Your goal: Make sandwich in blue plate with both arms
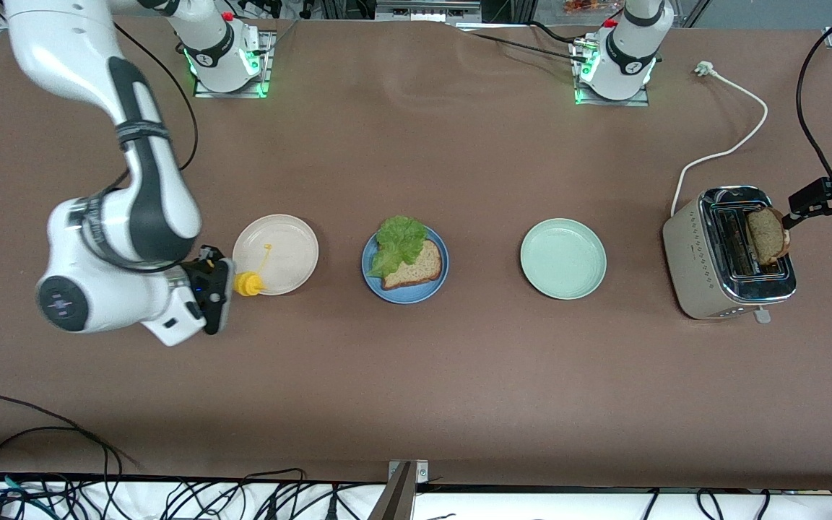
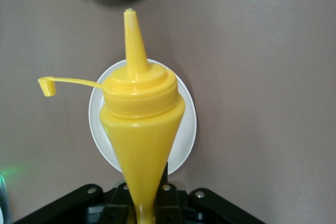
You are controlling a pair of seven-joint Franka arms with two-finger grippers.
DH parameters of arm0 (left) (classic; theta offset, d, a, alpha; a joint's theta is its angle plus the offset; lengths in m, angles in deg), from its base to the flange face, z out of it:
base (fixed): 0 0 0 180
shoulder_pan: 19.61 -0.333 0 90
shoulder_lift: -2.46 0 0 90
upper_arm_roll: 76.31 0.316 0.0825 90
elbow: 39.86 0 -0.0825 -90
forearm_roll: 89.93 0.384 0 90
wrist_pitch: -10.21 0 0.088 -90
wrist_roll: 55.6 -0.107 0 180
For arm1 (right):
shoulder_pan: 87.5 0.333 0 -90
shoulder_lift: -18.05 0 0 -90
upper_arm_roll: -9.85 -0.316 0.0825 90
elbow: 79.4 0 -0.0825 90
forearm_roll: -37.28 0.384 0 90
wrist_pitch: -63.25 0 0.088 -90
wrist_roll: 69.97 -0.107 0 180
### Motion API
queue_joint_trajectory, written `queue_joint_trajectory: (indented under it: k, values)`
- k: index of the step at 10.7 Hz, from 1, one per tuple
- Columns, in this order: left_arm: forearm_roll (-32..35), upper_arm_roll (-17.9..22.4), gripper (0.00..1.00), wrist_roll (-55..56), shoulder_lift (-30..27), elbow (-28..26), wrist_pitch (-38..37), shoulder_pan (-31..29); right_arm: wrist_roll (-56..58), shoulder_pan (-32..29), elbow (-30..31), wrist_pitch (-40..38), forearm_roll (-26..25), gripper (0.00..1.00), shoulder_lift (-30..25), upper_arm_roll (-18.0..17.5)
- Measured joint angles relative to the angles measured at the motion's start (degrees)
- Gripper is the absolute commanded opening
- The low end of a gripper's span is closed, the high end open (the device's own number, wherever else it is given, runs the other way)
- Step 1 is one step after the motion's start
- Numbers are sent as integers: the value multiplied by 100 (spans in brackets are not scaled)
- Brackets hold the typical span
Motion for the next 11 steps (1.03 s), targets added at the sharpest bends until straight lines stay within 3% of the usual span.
queue_joint_trajectory:
  k: [8,11]
  values:
    - [137,-297,100,251,-198,0,-39,-23,-2476,2274,-6,447,-2595,5,125,-2]
    - [137,-393,100,388,-200,-1,-57,-32,-2857,2984,2,449,-3709,4,394,-4]
